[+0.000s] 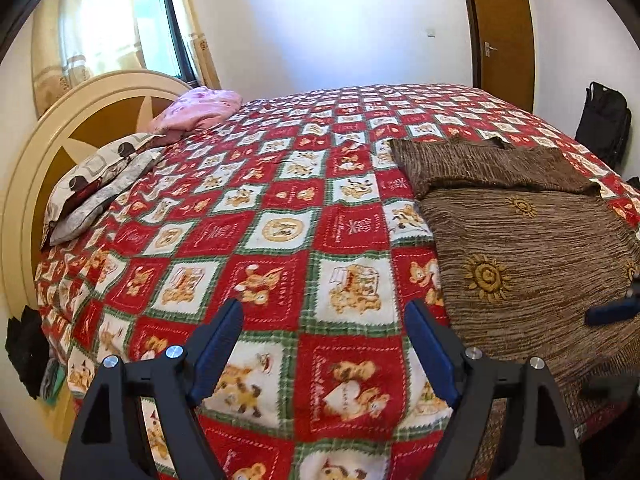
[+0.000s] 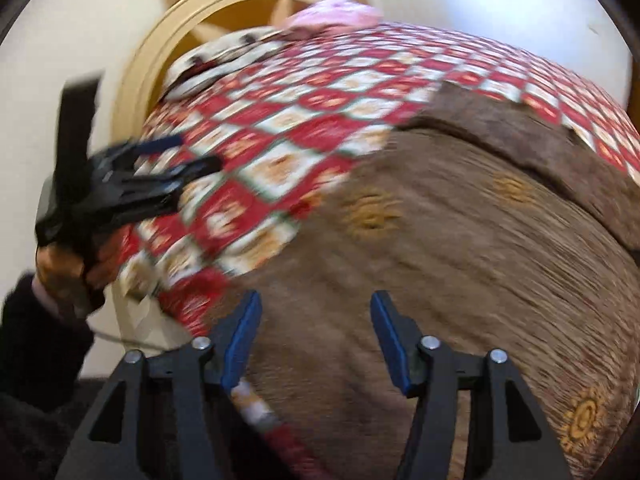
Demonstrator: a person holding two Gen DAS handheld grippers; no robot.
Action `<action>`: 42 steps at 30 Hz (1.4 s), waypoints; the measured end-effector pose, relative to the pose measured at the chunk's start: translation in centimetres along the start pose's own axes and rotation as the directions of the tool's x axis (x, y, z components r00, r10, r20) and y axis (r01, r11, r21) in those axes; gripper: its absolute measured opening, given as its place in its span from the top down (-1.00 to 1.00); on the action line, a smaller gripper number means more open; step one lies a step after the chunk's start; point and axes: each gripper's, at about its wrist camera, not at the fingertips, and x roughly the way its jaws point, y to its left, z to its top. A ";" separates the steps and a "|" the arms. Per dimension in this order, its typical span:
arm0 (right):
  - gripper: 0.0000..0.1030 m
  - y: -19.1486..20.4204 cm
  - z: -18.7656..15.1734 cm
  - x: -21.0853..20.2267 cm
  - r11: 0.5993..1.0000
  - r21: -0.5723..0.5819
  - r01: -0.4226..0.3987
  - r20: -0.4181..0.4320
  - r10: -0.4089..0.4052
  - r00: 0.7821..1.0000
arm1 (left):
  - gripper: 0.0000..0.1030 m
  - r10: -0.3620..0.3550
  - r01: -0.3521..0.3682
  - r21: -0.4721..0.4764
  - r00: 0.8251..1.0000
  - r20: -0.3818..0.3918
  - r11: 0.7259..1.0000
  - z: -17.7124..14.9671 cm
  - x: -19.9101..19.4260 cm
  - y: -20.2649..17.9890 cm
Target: Fold small clothes
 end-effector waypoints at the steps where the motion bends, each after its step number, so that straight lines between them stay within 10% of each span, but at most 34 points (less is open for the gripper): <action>1: -0.41 1.1 -0.1 0.7 0.999 -0.040 -0.010 -0.013 0.009 1.000 | -0.61 0.003 -0.003 -0.011 1.000 -0.008 1.000 -0.3 -0.1 0.4; 7: -0.41 4.4 -0.6 4.0 0.988 -0.119 -0.095 -0.111 0.082 0.990 | -0.61 0.004 -0.004 -0.040 1.000 -0.012 0.999 -1.8 -1.1 1.9; 15: -0.40 7.0 -1.7 7.2 0.971 -0.239 -0.021 -0.141 -0.013 0.990 | -0.61 0.025 -0.025 -0.051 1.000 0.005 0.998 -1.9 -1.5 2.6; 19: 0.07 7.2 -2.0 7.2 0.953 -0.299 0.057 -0.108 -0.094 0.990 | -0.61 0.032 -0.033 -0.044 0.999 -0.004 0.998 -2.0 -1.2 2.6; 22: 0.73 5.2 -1.4 6.9 0.968 -0.237 0.080 -0.106 -0.108 0.988 | -0.61 0.026 -0.026 -0.035 1.000 -0.002 0.999 -1.9 -1.1 2.3; 30: 0.75 -5.4 0.6 3.6 0.962 0.221 -0.159 -0.025 0.169 0.985 | -0.61 -0.134 0.127 0.133 0.990 0.041 0.983 -1.0 -1.4 -0.8; 37: 0.75 -7.6 1.8 1.6 0.954 0.239 -0.183 0.006 0.187 0.982 | -0.61 -0.392 0.327 0.488 0.919 0.034 0.809 0.4 -1.4 -7.7; 42: 0.74 -7.9 2.6 1.3 0.957 0.206 -0.205 -0.022 0.214 0.977 | -0.61 -0.526 0.378 0.727 0.850 -0.027 0.574 0.1 -1.2 -12.2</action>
